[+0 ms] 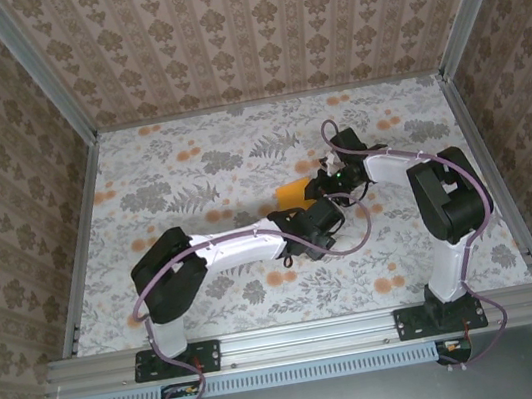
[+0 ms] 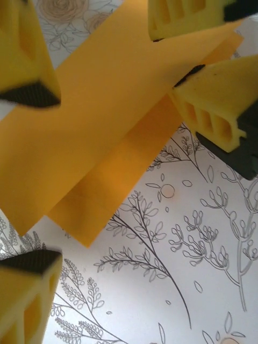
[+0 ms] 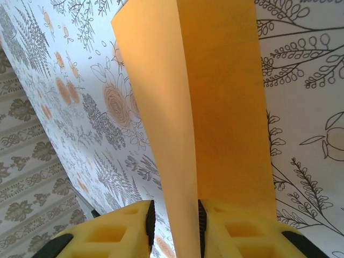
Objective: Fold a paper plane with a square sheet of paper (fold left side to right side)
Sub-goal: Fold the triangle a second time at the center of the table.
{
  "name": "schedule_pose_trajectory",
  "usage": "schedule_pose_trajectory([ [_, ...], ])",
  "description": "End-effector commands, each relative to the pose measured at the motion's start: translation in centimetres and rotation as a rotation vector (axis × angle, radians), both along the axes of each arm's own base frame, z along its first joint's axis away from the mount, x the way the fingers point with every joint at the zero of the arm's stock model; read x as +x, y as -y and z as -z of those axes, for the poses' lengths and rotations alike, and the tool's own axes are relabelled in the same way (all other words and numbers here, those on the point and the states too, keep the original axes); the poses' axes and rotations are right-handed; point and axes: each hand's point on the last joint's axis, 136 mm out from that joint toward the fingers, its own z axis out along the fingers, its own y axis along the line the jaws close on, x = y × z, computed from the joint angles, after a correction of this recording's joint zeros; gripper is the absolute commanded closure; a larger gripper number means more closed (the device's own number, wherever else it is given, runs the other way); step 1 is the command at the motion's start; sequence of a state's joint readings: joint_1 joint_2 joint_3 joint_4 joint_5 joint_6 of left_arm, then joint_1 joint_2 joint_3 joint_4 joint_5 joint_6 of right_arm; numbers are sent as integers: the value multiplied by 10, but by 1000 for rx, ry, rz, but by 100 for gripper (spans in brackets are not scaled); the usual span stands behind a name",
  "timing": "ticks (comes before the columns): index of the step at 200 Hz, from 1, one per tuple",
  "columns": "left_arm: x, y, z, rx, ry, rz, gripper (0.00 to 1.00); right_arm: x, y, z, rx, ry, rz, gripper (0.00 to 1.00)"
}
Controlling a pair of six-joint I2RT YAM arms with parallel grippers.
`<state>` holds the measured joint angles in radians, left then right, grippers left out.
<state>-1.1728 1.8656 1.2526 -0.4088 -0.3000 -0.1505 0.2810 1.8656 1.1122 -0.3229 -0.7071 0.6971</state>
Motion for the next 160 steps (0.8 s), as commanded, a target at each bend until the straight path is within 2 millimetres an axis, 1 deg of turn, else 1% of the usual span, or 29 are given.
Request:
schedule_pose_trajectory([
  [1,1,1,-7,18,22,21,55,1,2,2,-25,-10,-15,71],
  [16,-1,3,-10,-9,5,29,73,1,3,2,-35,-6,-18,71],
  [28,-3,4,-12,-40,-18,36,85,3,4,1,-42,0,-20,70],
  [48,-2,5,-19,-100,-55,31,100,7,4,-4,-47,27,-22,69],
  [60,-1,4,-22,-141,-80,25,100,10,5,-9,-49,48,-22,69],
  [85,0,3,-28,-261,-175,12,100,20,8,-27,-56,132,-12,64],
  [113,5,-1,-38,-427,-298,-23,100,27,24,-49,-80,242,49,52],
  [114,5,-2,-37,-430,-303,-26,100,29,24,-52,-79,254,53,52],
  [115,5,-2,-37,-436,-311,-27,100,27,25,-50,-82,251,55,51],
  [118,6,-3,-38,-458,-325,-31,100,28,27,-55,-84,272,63,50],
  [126,9,-6,-39,-501,-356,-53,100,26,32,-59,-96,298,84,47],
  [137,13,-10,-39,-554,-398,-73,100,19,37,-61,-108,317,95,45],
  [149,16,-14,-38,-601,-434,-99,100,10,40,-60,-106,319,98,46],
  [160,19,-19,-35,-624,-467,-121,100,-2,40,-53,-103,305,92,51],
])
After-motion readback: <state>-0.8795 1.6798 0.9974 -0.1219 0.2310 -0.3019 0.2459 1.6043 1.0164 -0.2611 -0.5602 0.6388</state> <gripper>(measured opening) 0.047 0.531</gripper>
